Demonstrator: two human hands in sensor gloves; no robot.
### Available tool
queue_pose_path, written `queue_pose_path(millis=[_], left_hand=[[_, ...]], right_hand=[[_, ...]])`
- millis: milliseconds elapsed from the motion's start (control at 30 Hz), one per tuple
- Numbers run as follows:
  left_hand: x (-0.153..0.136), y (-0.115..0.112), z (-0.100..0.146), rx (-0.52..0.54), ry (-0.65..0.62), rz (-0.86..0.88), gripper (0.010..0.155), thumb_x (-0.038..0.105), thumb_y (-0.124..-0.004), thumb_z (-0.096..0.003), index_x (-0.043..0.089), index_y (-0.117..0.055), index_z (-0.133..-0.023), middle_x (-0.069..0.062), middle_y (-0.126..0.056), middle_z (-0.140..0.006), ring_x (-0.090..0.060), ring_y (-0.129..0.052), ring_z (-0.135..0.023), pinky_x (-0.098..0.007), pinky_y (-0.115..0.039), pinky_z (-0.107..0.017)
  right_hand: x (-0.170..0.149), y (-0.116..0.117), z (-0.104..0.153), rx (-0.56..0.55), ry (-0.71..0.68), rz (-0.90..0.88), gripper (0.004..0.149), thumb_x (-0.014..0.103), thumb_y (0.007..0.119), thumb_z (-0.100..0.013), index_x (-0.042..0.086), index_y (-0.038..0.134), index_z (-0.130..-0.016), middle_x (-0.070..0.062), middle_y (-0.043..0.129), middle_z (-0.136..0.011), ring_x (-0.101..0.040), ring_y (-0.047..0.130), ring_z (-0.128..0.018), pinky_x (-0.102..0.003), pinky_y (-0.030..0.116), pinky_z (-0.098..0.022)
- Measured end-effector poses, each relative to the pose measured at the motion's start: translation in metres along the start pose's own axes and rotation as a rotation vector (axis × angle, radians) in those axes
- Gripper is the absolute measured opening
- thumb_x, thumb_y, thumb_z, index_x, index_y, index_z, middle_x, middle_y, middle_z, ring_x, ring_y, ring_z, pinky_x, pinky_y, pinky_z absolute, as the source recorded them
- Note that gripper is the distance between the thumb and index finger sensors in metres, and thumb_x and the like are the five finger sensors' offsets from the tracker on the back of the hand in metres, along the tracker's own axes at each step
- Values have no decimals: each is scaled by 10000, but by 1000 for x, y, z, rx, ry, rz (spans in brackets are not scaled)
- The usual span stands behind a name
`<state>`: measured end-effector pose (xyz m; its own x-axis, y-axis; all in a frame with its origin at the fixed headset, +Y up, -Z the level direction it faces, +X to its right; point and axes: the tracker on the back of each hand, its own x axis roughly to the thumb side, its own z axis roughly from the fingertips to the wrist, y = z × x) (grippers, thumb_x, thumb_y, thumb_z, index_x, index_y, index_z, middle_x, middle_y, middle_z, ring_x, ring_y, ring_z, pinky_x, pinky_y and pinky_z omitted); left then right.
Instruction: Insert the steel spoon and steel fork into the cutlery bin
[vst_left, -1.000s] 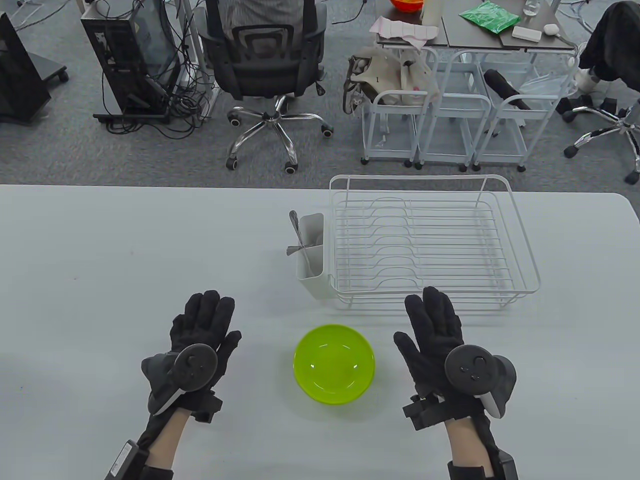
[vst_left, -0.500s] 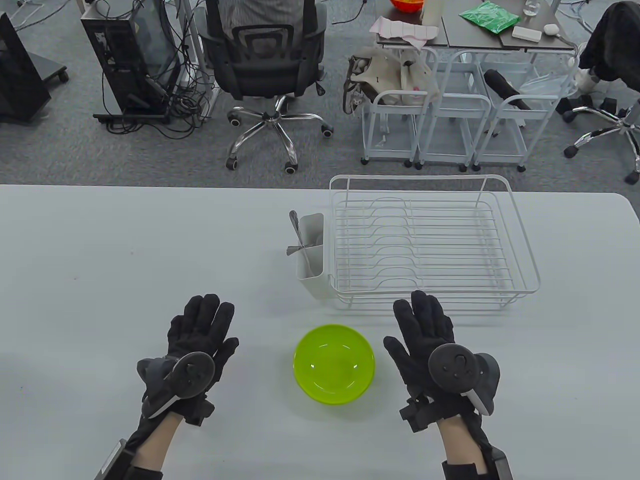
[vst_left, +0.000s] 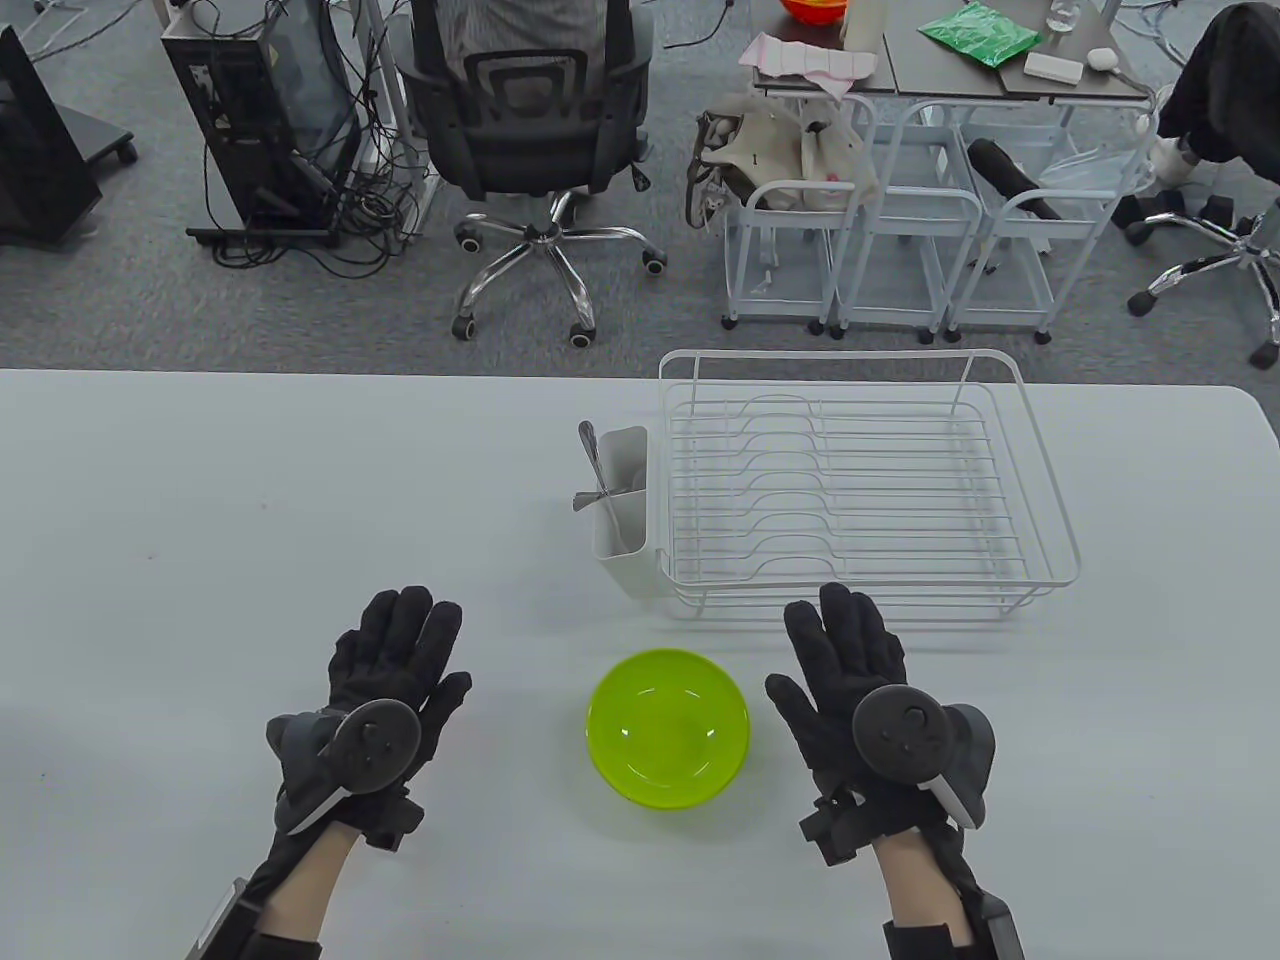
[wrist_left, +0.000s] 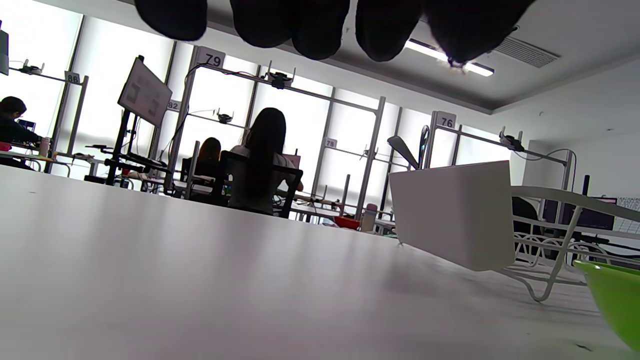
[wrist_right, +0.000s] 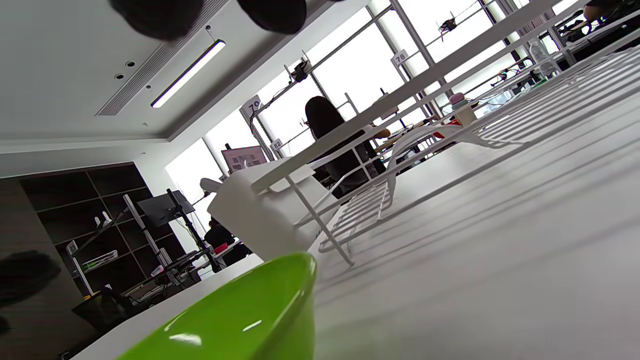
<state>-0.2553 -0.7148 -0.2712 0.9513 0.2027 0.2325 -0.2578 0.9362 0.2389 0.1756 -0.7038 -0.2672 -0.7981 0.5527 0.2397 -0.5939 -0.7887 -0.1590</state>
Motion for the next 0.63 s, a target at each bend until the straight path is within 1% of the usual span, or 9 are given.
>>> queue_pose_path(millis=[633], left_hand=[[-6, 4, 1, 12, 14, 24, 644, 545, -595, -540, 341, -534, -1147, -69, -515, -1276, -368, -505, -1170, -630, -534, -779]], right_hand=[[-1, 5, -1, 43, 21, -3, 699, 506, 644, -508, 198, 501, -1119, -139, 337, -1177, -428, 280, -1093, -635, 316, -719]])
